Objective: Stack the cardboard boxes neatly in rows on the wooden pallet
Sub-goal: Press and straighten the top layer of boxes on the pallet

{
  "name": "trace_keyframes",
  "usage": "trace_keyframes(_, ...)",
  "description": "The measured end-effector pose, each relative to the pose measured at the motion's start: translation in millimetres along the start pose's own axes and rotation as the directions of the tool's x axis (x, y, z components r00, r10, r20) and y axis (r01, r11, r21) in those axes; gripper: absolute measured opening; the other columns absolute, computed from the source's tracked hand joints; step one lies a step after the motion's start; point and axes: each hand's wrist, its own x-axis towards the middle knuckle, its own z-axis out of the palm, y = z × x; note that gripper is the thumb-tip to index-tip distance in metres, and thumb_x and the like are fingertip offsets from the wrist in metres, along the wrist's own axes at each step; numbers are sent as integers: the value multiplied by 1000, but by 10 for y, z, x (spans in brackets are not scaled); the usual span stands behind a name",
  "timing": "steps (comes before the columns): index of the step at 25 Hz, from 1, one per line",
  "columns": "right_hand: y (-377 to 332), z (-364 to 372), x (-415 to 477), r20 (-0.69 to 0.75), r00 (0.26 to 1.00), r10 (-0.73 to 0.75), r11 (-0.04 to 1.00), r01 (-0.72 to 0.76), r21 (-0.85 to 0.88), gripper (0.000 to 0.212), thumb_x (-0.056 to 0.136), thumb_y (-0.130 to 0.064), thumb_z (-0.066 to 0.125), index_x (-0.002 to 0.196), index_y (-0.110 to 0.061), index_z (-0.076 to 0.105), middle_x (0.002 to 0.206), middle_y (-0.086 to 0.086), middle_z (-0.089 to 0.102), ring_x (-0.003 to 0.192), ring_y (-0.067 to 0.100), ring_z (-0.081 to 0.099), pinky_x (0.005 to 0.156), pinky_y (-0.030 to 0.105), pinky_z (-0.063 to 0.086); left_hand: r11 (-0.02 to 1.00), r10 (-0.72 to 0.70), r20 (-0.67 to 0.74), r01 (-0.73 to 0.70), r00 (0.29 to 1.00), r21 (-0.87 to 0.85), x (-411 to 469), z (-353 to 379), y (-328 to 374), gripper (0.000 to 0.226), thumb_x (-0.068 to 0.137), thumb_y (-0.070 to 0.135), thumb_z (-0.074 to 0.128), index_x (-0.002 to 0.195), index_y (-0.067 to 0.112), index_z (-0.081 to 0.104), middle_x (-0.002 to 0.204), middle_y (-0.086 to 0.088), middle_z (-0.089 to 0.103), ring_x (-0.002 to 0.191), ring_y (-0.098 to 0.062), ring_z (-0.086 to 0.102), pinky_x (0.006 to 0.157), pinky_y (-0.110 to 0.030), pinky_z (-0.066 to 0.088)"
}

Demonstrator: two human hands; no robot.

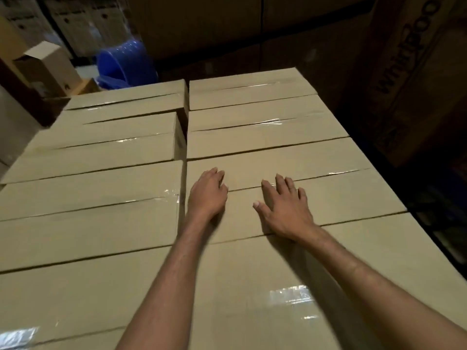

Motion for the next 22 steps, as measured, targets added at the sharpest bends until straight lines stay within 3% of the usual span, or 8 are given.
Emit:
trace_keyframes(4, -400, 175, -988, 44, 996, -78, 997, 77, 17, 64, 105, -61, 29, 162, -31, 21, 172, 6, 5, 158, 27, -1, 126, 53, 3, 999, 31, 23, -31, 999, -10, -1051, -90, -109, 49, 104, 23, 51, 153, 20, 47, 163, 2, 37, 150, -16, 31, 124, -38, 26)
trace_keyframes(10, -995, 562, -2133, -10, 991, -134, 991, 134, 25, 60, 106, -58, 32, 159, -31, 27, 172, 5, 10, 158, 27, 4, 127, 53, 2, 998, 66, -24, -67, 998, -7, -2559, -300, -582, 46, 103, 19, 53, 149, 18, 51, 155, -2, 48, 145, -19, 42, 121, -41, 32)
trace_keyframes(14, -1445, 775, -2752, 25, 982, -187, 982, 186, 34, 65, 103, -63, 33, 160, -32, 25, 172, 6, 8, 159, 26, 0, 126, 54, 1, 1000, -24, -98, 24, 995, -1, -3440, -596, -1170, 51, 106, 36, 49, 156, 27, 39, 160, 4, 40, 149, -17, 35, 123, -47, 29)
trace_keyframes(18, -1944, 984, -2933, 11, 978, -209, 978, 209, 1, 66, 101, -68, 31, 157, -34, 29, 171, 6, 11, 158, 25, 2, 124, 55, 2, 989, -96, -138, 110, 986, 97, -3769, -964, -1910, 56, 105, 48, 45, 156, 24, 39, 164, 0, 35, 152, -22, 29, 123, -50, 26)
trace_keyframes(22, -2607, 1194, -2867, -65, 977, -203, 979, 200, -43, 57, 102, -63, 36, 150, -31, 38, 167, 5, 22, 156, 23, 12, 124, 53, 10, 999, 26, -29, -25, 999, 20, -3852, -1253, -2341, 51, 106, 46, 46, 153, 27, 46, 164, 5, 34, 151, -18, 31, 123, -46, 27)
